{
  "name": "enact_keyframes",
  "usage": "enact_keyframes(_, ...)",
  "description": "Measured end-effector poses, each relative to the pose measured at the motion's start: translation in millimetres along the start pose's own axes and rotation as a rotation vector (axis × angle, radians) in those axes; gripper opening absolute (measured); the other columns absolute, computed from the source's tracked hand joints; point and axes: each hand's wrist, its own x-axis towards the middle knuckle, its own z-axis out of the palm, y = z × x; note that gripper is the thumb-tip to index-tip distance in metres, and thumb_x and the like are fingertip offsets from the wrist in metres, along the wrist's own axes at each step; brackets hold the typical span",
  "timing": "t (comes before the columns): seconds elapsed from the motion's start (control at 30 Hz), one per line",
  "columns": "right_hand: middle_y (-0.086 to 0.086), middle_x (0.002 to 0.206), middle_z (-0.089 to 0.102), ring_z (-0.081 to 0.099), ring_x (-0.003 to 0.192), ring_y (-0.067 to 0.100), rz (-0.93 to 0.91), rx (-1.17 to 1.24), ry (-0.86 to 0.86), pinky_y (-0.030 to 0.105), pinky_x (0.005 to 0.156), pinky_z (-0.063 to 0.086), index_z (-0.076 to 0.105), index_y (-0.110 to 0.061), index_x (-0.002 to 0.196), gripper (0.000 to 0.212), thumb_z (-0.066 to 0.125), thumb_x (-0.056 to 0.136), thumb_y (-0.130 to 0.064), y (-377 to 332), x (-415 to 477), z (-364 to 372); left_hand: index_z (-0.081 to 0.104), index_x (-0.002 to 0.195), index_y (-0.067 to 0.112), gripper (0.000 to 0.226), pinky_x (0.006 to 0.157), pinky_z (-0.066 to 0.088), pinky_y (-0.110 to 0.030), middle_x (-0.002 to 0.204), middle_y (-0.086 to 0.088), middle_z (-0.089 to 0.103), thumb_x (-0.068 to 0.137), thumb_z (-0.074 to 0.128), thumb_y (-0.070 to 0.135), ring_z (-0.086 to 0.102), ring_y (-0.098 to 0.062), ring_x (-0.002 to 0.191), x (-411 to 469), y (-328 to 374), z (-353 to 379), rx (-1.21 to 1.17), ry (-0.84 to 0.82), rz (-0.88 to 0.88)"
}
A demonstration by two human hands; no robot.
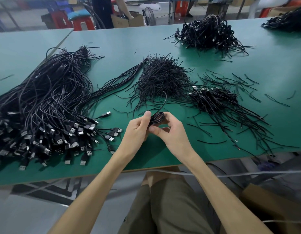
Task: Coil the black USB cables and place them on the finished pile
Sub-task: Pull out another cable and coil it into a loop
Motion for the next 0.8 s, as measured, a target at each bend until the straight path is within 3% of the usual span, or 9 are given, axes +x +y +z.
enact_keyframes(0.07, -0.006, 0.099, 0.073, 0.066, 0.098, 0.014, -0.02, -0.019, 0.016, 0.041, 0.092, 0.054, 0.066, -0.024, 0.101, 0.02, 0.078, 0.088, -0.016, -1.0, -1.0, 0.7, 0.053, 0.054, 0.029, 0.058, 0.045, 0.022, -0.022, 0.053, 0.012, 0.029, 0.108, 0.039, 0.046, 0.023, -0.009, 0.046, 0.2, -0.2, -0.3, 0.004, 0.016, 0.008)
enact_keyframes(0.17, -0.01, 0.098, 0.072, 0.065, 0.094, 0.01, -0.062, -0.057, 0.039, 0.03, 0.086, 0.052, 0.065, -0.03, 0.102, 0.02, 0.075, 0.09, -0.017, -1.3, -2.5, 1.2, 0.04, 0.054, 0.026, 0.057, 0.044, 0.021, -0.021, 0.051, 0.01, 0.028, 0.105, 0.041, 0.053, 0.022, -0.01, 0.045, 1.9, -2.4, -1.9, -0.021, 0.054, 0.001)
enact_keyframes(0.23, -0.009, 0.099, 0.071, 0.065, 0.093, 0.009, -0.087, -0.098, 0.033, 0.02, 0.083, 0.049, 0.065, -0.027, 0.106, 0.019, 0.075, 0.091, -0.02, -0.9, -3.6, 3.0, 0.047, 0.056, 0.018, 0.06, 0.044, 0.022, -0.022, 0.05, 0.01, 0.029, 0.104, 0.043, 0.054, 0.023, -0.009, 0.044, 2.9, -3.9, -3.0, -0.035, 0.061, -0.002)
enact_keyframes(0.3, -0.007, 0.101, 0.069, 0.064, 0.093, 0.01, -0.108, -0.138, 0.009, 0.02, 0.081, 0.049, 0.064, -0.025, 0.108, 0.021, 0.076, 0.09, -0.025, -1.1, -4.7, 5.7, 0.06, 0.064, 0.006, 0.065, 0.045, 0.022, -0.023, 0.049, 0.011, 0.032, 0.104, 0.043, 0.054, 0.025, -0.009, 0.043, 3.9, -5.4, -3.4, -0.028, 0.061, 0.002)
enact_keyframes(0.4, -0.007, 0.102, 0.067, 0.063, 0.094, 0.01, -0.131, -0.198, 0.005, 0.02, 0.08, 0.049, 0.061, -0.032, 0.105, 0.023, 0.077, 0.089, -0.028, -1.1, -5.4, 6.3, 0.07, 0.063, 0.018, 0.061, 0.044, 0.023, -0.022, 0.049, 0.011, 0.034, 0.104, 0.043, 0.055, 0.026, -0.009, 0.042, 3.2, -4.3, -2.6, -0.021, 0.064, 0.005)
enact_keyframes(0.57, -0.008, 0.097, 0.068, 0.063, 0.09, 0.01, -0.143, -0.225, 0.056, 0.023, 0.076, 0.051, 0.065, -0.021, 0.105, 0.013, 0.072, 0.094, -0.02, -0.3, -6.3, 5.9, 0.054, 0.051, 0.028, 0.061, 0.043, 0.022, -0.022, 0.049, 0.011, 0.031, 0.105, 0.043, 0.054, 0.024, -0.009, 0.043, 2.5, -1.9, -1.9, -0.02, 0.058, 0.0)
enact_keyframes(0.67, -0.003, 0.093, 0.067, 0.062, 0.084, 0.012, -0.186, -0.276, 0.071, 0.025, 0.075, 0.05, 0.064, -0.013, 0.103, 0.008, 0.067, 0.097, -0.018, -0.8, -7.8, 7.7, 0.039, 0.052, 0.024, 0.061, 0.043, 0.021, -0.022, 0.049, 0.008, 0.028, 0.107, 0.041, 0.05, 0.022, -0.011, 0.043, 3.3, -2.7, -2.4, -0.03, 0.079, -0.007)
enact_keyframes(0.8, -0.006, 0.088, 0.066, 0.061, 0.08, 0.005, -0.164, -0.306, 0.081, 0.014, 0.072, 0.045, 0.06, -0.011, 0.096, 0.009, 0.066, 0.098, -0.018, -0.9, -9.7, 9.1, 0.037, 0.057, 0.018, 0.059, 0.043, 0.021, -0.022, 0.049, 0.006, 0.028, 0.109, 0.038, 0.046, 0.022, -0.011, 0.043, 2.8, -5.2, -2.9, -0.012, 0.071, -0.017)
